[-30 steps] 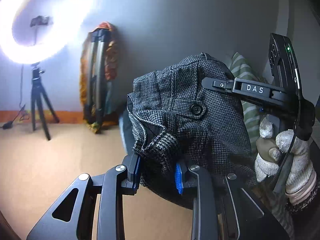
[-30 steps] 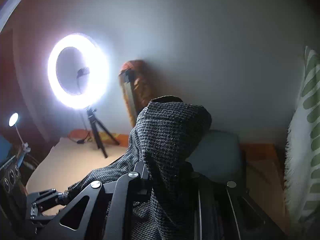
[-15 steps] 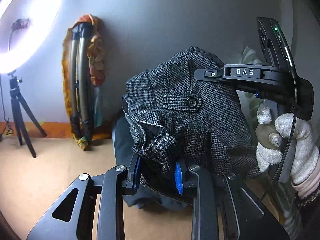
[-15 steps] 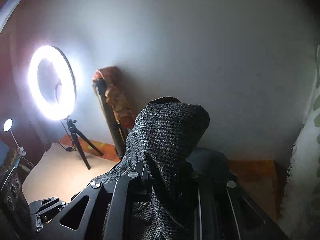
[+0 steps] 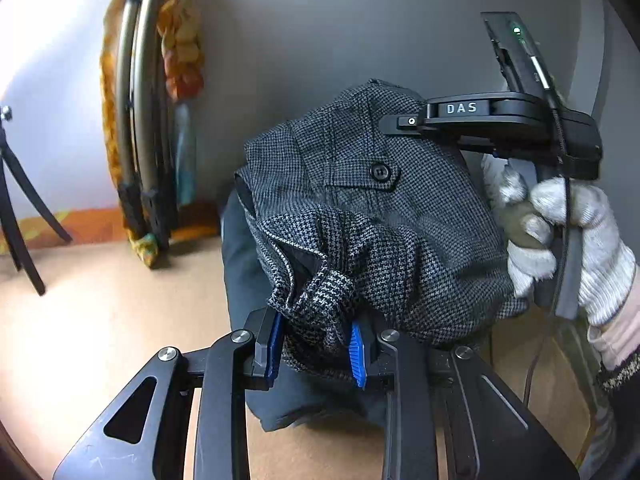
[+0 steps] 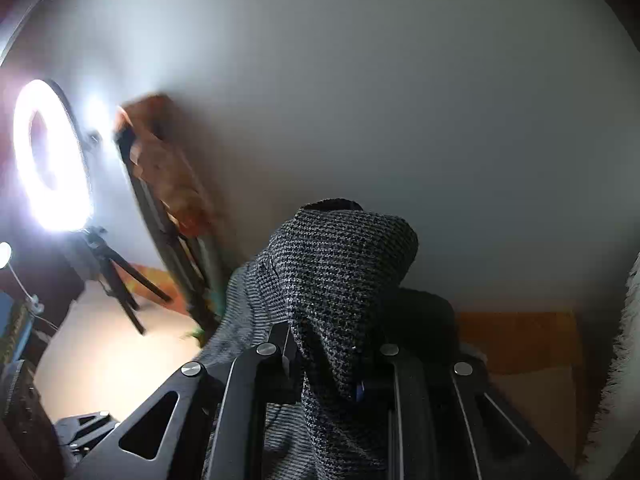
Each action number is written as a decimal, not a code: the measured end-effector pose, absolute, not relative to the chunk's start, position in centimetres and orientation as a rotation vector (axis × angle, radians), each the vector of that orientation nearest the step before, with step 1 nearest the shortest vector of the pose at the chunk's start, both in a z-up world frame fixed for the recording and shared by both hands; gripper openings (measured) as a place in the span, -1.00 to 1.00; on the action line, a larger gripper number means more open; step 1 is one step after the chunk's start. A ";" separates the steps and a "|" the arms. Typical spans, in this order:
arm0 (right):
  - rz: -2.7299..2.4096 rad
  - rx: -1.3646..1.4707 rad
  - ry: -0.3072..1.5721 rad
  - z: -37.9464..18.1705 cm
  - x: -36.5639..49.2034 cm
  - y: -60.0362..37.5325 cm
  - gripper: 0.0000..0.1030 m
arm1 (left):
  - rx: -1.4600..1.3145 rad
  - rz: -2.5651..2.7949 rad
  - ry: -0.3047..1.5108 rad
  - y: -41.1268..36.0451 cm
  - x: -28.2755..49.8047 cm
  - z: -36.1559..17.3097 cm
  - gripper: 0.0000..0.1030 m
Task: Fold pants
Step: 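Lower the folded trousers onto the blanket beside the pillow and open both tools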
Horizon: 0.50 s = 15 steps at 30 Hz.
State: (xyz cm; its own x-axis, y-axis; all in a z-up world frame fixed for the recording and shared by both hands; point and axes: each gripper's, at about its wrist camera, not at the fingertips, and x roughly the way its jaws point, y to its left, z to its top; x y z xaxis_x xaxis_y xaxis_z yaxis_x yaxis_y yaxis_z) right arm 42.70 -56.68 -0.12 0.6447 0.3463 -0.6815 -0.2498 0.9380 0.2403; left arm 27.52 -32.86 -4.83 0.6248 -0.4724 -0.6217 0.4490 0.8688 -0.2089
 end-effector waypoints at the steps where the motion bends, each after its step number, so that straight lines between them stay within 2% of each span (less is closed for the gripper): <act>1: 0.332 0.129 0.812 -0.7 43.1 -56.8 -0.69 | -0.034 -0.528 0.732 -32.9 27.6 -5.0 -0.50; 4: 0.306 0.147 0.835 -2.1 43.9 -57.4 -0.65 | -0.029 -0.533 0.745 -33.0 27.8 -4.8 -0.48; 7: 0.257 0.139 0.857 -2.9 44.6 -58.0 -0.50 | -0.022 -0.532 0.754 -33.2 28.0 -4.1 -0.40; 8: 0.246 0.134 0.862 -3.0 44.8 -58.2 -0.42 | -0.020 -0.528 0.757 -33.2 27.9 -4.0 -0.35; 15: 0.106 0.056 0.868 -2.6 44.5 -58.4 0.21 | -0.009 -0.508 0.773 -32.6 27.2 -3.4 -0.34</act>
